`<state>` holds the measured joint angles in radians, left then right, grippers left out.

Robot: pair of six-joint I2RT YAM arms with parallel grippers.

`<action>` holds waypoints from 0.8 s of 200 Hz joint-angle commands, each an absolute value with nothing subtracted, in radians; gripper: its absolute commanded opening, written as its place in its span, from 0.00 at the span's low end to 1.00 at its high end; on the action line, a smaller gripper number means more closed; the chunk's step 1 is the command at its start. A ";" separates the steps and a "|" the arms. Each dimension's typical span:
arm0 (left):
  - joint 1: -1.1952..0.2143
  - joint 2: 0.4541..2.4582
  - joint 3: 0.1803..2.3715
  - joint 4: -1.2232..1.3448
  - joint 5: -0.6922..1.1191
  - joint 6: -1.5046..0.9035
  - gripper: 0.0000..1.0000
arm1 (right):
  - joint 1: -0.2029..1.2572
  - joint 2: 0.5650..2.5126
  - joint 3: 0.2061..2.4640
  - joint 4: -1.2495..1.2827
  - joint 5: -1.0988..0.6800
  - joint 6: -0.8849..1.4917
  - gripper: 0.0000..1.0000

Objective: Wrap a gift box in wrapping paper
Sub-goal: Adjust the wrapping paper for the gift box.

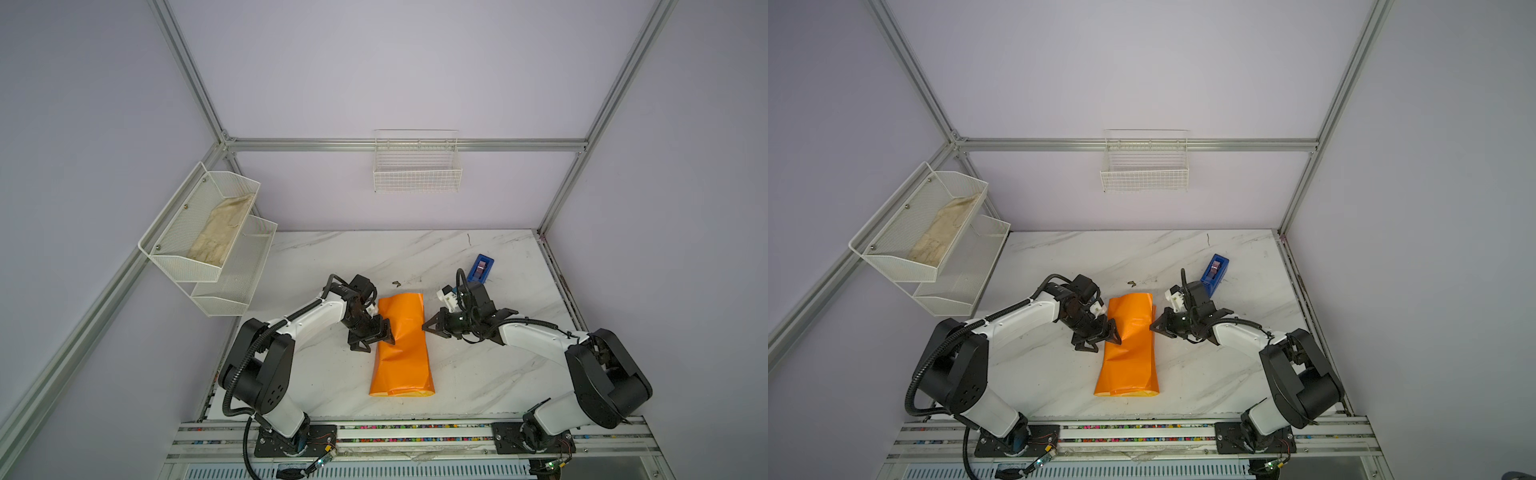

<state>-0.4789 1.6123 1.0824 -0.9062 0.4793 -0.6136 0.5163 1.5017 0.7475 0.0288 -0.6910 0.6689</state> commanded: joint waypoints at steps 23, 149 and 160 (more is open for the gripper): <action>-0.481 1.603 1.102 -0.924 0.440 -0.633 0.81 | 0.515 1.513 0.774 -0.020 -0.642 0.641 0.00; -0.481 1.637 1.052 -0.899 0.427 -0.655 0.81 | 0.579 1.430 0.646 0.105 -0.733 0.807 0.66; -0.482 1.639 1.054 -0.894 0.428 -0.661 0.81 | 0.586 1.429 0.644 0.089 -0.713 0.807 0.67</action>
<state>-0.4789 1.6146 1.0813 -0.9047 0.4686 -0.6357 0.5575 1.4235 0.6533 0.0372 -0.6933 0.7586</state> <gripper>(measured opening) 0.809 0.663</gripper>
